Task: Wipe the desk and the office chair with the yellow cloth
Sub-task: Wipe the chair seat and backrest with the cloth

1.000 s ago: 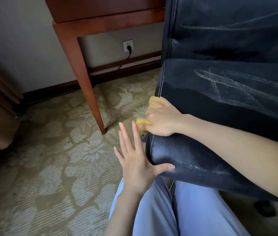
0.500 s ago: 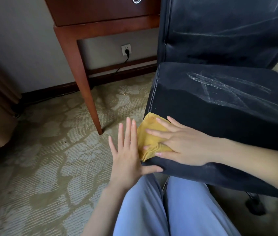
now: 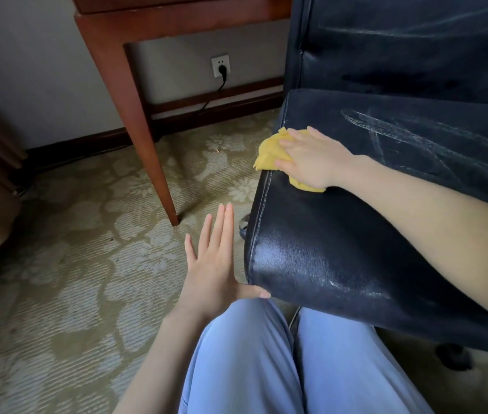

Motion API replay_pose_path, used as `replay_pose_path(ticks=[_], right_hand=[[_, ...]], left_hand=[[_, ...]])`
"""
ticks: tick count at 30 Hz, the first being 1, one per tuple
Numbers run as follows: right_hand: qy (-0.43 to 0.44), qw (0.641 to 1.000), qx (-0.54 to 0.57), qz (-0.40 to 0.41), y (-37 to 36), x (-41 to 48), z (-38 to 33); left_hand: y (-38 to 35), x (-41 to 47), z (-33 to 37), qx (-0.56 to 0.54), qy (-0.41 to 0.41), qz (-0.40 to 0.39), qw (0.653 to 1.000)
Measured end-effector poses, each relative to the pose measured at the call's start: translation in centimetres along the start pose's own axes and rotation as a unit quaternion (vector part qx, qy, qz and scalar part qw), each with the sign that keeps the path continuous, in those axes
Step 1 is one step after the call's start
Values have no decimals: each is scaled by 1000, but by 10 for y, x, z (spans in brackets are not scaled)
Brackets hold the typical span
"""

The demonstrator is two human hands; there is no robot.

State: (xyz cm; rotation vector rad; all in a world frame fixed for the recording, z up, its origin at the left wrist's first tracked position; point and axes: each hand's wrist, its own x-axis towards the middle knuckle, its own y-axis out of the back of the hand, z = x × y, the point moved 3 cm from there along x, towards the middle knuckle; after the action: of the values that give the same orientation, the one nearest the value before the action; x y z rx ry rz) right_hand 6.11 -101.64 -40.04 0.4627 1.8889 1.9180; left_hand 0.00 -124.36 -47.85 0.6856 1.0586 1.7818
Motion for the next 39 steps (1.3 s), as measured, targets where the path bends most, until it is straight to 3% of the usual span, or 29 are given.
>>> replay_pose_path(ticks=[5, 9, 12, 18, 22, 26, 29, 35, 39], right_hand=[[-13, 999, -9, -29, -18, 12, -37], [63, 997, 16, -32, -24, -20, -60], [123, 992, -2, 4, -26, -59, -73], [238, 957, -134, 95, -52, -143, -101], [223, 941, -240, 84, -80, -175, -100], [199, 944, -246, 95, -87, -194, -81], [196, 935, -268, 122, -94, -213, -60], [223, 903, -318, 185, -108, -248, -11], [191, 895, -349, 201, -111, -275, 27]], left_hand=[[-3, -9, -4, 21, 61, 32, 997], [2, -14, -15, 20, 79, 1, 997], [21, -11, -12, -6, 94, 37, 995], [55, -4, 30, -52, 8, 90, 995], [40, -3, 67, -56, -46, 46, 996], [-2, -15, 93, -100, -32, -34, 994], [-17, -21, 95, -37, -27, -6, 999], [-15, -21, 88, -134, -34, -41, 990], [-13, -20, 86, -148, -37, -65, 986]])
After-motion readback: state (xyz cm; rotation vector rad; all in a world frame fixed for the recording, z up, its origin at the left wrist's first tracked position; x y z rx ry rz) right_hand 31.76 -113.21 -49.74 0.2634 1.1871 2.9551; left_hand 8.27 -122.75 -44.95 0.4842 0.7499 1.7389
